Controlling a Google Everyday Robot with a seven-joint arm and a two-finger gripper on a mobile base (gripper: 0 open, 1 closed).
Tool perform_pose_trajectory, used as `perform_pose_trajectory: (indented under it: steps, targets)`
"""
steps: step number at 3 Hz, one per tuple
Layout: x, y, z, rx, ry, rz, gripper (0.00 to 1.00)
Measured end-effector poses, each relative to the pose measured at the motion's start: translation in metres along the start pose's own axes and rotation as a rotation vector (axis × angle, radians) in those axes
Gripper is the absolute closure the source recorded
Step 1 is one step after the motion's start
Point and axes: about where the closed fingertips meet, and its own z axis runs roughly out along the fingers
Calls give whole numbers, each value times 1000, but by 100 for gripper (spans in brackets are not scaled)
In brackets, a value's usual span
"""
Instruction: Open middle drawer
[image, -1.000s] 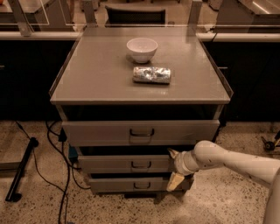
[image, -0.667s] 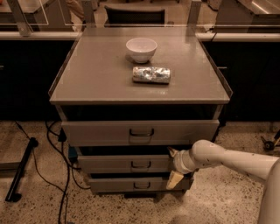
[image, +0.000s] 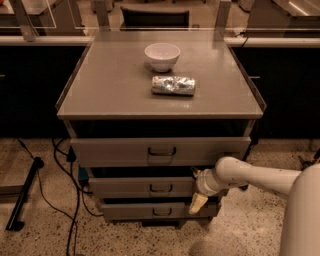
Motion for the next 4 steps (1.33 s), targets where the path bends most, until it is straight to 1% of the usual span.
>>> perform_pose_trajectory:
  steps: [2,3,4]
  targets:
    - [5,7,8,-95,18,52,0]
    - [4,7,6,-103,19,57,0]
    - [7,13,2,-159,25,81,0]
